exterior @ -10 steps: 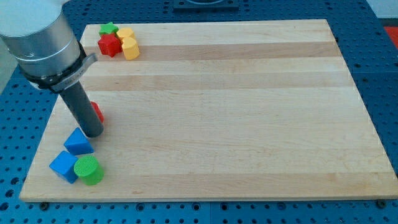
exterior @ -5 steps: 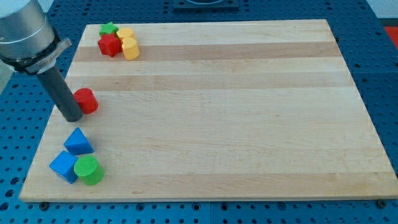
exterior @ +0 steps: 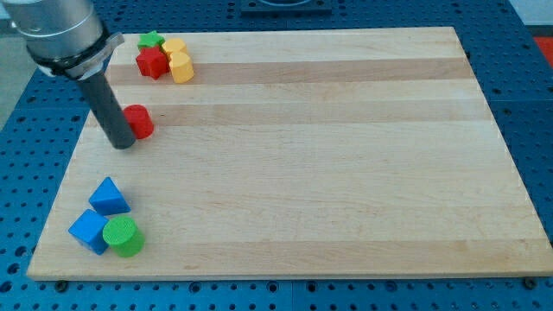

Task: Move the red circle to the group of blocks

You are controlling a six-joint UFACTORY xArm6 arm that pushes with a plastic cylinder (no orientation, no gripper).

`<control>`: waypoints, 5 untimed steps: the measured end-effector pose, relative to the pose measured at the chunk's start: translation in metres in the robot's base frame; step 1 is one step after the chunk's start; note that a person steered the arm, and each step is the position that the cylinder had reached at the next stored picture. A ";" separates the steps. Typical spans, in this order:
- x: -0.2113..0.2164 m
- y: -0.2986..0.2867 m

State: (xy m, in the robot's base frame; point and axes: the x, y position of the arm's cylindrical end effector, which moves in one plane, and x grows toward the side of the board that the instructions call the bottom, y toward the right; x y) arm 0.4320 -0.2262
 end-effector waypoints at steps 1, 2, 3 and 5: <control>-0.021 0.006; -0.043 0.012; -0.068 0.020; -0.096 0.027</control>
